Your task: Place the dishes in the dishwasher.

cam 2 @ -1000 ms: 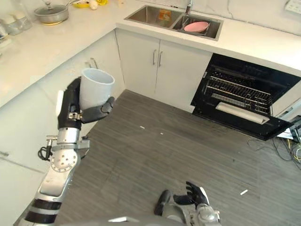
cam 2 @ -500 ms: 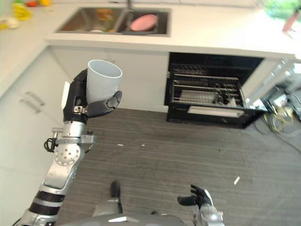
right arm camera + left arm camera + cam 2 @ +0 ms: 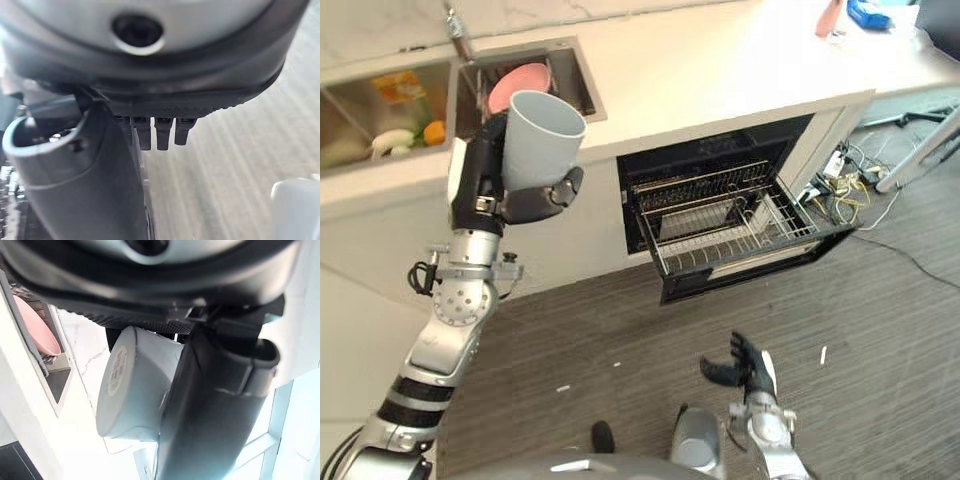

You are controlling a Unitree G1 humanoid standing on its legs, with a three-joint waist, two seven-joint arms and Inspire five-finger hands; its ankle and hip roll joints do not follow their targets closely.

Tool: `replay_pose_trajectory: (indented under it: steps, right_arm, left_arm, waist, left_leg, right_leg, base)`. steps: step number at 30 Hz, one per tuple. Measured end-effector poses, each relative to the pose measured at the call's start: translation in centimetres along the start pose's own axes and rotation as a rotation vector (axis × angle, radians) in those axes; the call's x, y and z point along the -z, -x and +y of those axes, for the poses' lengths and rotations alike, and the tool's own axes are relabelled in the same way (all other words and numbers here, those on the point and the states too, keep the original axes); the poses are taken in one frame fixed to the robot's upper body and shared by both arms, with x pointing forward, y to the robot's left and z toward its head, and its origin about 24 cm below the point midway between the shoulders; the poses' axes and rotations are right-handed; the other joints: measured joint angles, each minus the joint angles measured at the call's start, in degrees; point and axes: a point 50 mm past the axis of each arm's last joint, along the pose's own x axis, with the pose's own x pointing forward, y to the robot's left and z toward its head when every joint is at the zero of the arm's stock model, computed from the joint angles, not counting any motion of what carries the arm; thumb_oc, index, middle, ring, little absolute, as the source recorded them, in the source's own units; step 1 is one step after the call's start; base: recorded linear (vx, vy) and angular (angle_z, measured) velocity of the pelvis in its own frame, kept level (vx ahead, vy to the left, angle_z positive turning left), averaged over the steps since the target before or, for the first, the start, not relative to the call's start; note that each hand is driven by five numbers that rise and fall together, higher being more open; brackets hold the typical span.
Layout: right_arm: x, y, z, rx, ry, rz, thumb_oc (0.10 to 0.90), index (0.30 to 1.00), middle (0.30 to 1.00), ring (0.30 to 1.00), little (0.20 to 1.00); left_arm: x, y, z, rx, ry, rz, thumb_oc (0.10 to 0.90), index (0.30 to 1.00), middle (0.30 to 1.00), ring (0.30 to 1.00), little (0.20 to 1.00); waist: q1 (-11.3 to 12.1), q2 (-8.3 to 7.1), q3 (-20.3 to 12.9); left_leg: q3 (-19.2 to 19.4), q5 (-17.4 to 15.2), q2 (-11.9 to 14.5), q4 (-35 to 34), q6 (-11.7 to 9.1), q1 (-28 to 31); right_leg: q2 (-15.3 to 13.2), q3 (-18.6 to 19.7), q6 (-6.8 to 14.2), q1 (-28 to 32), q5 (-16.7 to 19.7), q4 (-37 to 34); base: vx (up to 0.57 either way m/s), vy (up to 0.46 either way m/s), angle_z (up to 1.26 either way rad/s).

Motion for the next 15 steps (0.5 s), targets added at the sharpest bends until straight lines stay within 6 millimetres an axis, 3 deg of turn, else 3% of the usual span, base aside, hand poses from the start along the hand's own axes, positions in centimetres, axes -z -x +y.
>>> replay_pose_trajectory:
  steps: [1,2,3,4,5,7,10,12,13,15]
  right_arm:
    - [0.0,0.0,0.0,0.0,0.0,0.0,0.8,0.9,0.9,0.9,0.9]
    - [-2.6,0.6,-1.0,0.022,0.011,-0.128,0.8,0.9,0.9,0.9,0.9]
    - [-5.5,0.8,-2.1,0.058,0.041,-0.267,0.8,0.9,0.9,0.9,0.9]
    - [-6.8,0.8,-3.1,0.116,0.045,-0.339,0.8,0.9,0.9,0.9,0.9]
    - [-8.1,0.6,-4.0,0.173,0.078,-0.39,0.8,0.9,0.9,0.9,0.9]
    - [-9.6,0.5,-5.6,0.27,0.196,-0.459,0.8,0.9,0.9,0.9,0.9]
    - [-11.8,1.3,-7.1,0.371,0.244,-0.562,0.8,0.9,0.9,0.9,0.9]
    - [-14.1,1.4,-6.8,0.385,0.219,-0.658,0.8,0.9,0.9,0.9,0.9]
    - [-14.9,1.9,-6.3,0.359,0.21,-0.699,0.8,0.9,0.9,0.9,0.9]
    - [-15.5,2.3,-4.7,0.26,0.162,-0.737,0.8,0.9,0.9,0.9,0.9]
  left_arm:
    - [0.0,0.0,0.0,0.0,0.0,0.0,0.4,0.3,0.3,0.3,0.3]
    - [-0.3,0.7,0.9,-0.043,-0.022,-0.007,0.4,0.3,0.3,0.3,0.3]
    - [-0.9,1.2,2.2,-0.118,-0.043,-0.032,0.4,0.3,0.3,0.3,0.3]
    - [-1.0,1.4,2.9,-0.163,-0.055,-0.044,0.4,0.3,0.3,0.3,0.3]
    - [-0.5,1.9,3.4,-0.206,-0.066,-0.017,0.4,0.3,0.3,0.3,0.3]
    - [0.2,2.4,3.9,-0.257,-0.072,0.026,0.4,0.3,0.3,0.3,0.3]
    - [0.2,2.7,4.1,-0.293,-0.071,0.025,0.4,0.3,0.3,0.3,0.3]
    - [0.2,2.7,4.0,-0.289,-0.089,0.016,0.4,0.3,0.3,0.3,0.3]
    - [0.1,2.6,3.8,-0.268,-0.099,0.01,0.4,0.3,0.3,0.3,0.3]
    - [0.2,2.7,3.3,-0.245,-0.09,0.014,0.4,0.3,0.3,0.3,0.3]
  waist:
    - [0.0,0.0,0.0]
    - [0.08,-0.09,-0.26]
    - [-0.12,1.14,-0.84]
    - [0.45,-0.69,-1.24]
    - [0.82,-0.31,-1.38]
    - [2.47,-1.68,-1.38]
    - [3.31,-1.7,-1.95]
    - [2.31,-0.01,-2.98]
    - [2.0,0.47,-3.19]
    - [1.9,-0.45,-3.9]
  left_leg:
    - [0.0,0.0,0.0,0.0,0.0,0.0]
    - [3.82,-2.16,-0.7,-0.9,-2.42,2.71]
    - [6.63,-6.43,0.52,-1.09,-6.91,3.19]
    - [7.5,-6.66,-0.83,-0.66,-7.96,4.45]
    - [7.47,-6.65,0.26,0.71,-8.72,4.66]
    - [7.21,-7.06,3.12,9.8,-10.08,1.9]
    - [7.32,-8.43,4.54,7.07,-10.94,0.5]
    - [7.21,-6.01,6.65,5.82,-10.6,-3.35]
    - [7.56,-3.28,7.31,5.57,-10.67,-5.25]
    - [6.9,-2.94,7.18,9.7,-11.15,-6.02]
  right_leg:
    - [0.0,0.0,0.0,0.0,0.0,0.0]
    - [-1.25,-6.07,0.24,-1.05,2.78,-2.83]
    - [0.35,-8.71,-0.49,-1.99,3.75,-8.06]
    - [1.36,-9.9,-8.51,-1.02,1.87,-12.06]
    - [4.87,-10.4,-15.94,1.37,3.35,-17.07]
    - [8.52,-7.64,-16.57,6.61,5.33,-26.15]
    - [12.59,-5.97,-16.29,12.18,7.48,-34.78]
    - [15.55,-5.01,-15.19,14.02,6.63,-36.81]
    - [16.33,-4.5,-14.99,15.17,5.77,-36.93]
    - [15.7,-3.99,-13.84,16.98,4.81,-38.08]
  base:
    - [0.09,0.038,-0.42]
    - [0.09,-0.028,-0.27]
    - [0.1,-0.078,-0.44]
    - [0.14,-0.107,-0.42]
    - [0.1,-0.114,-0.6]
    - [0.12,-0.09,-0.6]
    - [0.09,-0.084,-0.47]
    - [0.07,-0.128,-0.52]
    - [0.03,-0.145,-0.34]
    - [-0.01,-0.118,-0.12]
